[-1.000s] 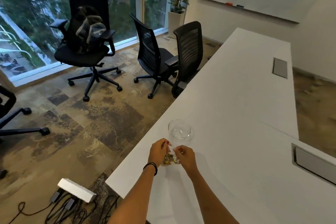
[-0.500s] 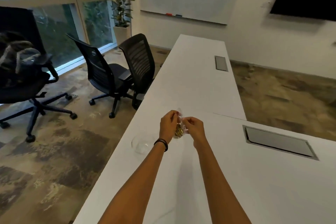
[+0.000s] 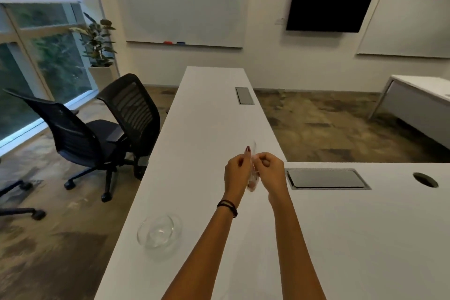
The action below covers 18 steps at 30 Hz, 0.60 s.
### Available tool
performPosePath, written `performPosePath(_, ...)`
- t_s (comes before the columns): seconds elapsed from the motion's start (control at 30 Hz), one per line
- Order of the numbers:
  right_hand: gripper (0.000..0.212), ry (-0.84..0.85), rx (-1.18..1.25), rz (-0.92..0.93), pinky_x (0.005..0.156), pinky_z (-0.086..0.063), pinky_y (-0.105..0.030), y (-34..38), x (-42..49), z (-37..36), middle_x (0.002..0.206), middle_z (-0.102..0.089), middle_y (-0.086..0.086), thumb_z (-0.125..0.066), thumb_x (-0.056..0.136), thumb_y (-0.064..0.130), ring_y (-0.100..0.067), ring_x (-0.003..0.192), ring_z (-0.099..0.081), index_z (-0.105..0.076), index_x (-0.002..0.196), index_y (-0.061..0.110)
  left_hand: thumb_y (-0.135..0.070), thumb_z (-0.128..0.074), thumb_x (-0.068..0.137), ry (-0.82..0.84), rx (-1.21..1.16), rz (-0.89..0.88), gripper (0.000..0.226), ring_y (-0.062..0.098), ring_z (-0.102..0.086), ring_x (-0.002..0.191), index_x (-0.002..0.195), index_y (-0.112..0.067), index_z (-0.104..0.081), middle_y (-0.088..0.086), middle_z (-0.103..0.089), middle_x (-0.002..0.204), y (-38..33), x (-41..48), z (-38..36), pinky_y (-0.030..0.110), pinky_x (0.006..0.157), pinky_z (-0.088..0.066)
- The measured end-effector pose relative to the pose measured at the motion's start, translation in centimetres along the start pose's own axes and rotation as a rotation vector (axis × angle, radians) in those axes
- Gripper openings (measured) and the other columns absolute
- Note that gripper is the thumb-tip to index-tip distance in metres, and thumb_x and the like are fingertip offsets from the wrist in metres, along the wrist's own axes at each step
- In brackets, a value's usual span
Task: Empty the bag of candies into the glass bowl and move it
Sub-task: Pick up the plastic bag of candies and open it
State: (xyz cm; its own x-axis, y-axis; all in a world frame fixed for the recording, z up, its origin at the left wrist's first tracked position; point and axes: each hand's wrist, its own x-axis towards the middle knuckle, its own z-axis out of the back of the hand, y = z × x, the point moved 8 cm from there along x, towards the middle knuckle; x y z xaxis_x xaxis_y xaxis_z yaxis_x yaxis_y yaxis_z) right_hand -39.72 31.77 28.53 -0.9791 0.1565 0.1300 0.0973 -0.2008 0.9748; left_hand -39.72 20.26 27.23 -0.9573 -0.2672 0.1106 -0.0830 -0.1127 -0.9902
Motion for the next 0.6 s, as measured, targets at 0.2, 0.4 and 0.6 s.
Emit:
performPosePath(0.2,0.016,-0.035,-0.054,0.155,0.074,-0.055,-0.030,2.6,-0.6,1.9,0.083,-0.066,-0.010,-0.052,0.094,0.013,-0.021,0.078,-0.065,-0.062,0.092,0.000,-0.028,-0.041,0.098,0.151,-0.057,-0.055,0.032,0.007,-0.054,0.060,0.076,-0.015,-0.060,-0.002,-0.059,0.067,-2.4,0.1,-2.6,0.017,0.058,-0.044)
performPosePath(0.4,0.017,-0.071,0.196,0.053,0.071,-0.056,-0.024,2.0,-1.1,3.0,0.088,-0.066,-0.011,-0.051,0.095,0.017,-0.019,0.078,-0.065,-0.060,0.098,0.002,-0.023,-0.041,0.099,0.107,-0.099,-0.142,0.032,0.006,-0.049,0.054,0.070,-0.015,-0.052,-0.003,-0.052,0.061,-3.5,-0.3,-2.9,0.012,0.052,-0.043)
performPosePath(0.6,0.014,-0.101,0.455,-0.027,0.065,-0.056,-0.013,1.1,-1.5,3.7,0.086,-0.065,-0.003,-0.047,0.096,0.016,-0.012,0.077,-0.063,-0.058,0.099,0.007,-0.025,-0.040,0.099,0.090,-0.176,-0.080,0.028,0.006,-0.057,0.063,0.075,-0.022,-0.055,-0.005,-0.057,0.071,-3.3,-1.2,-3.0,0.005,0.052,-0.047)
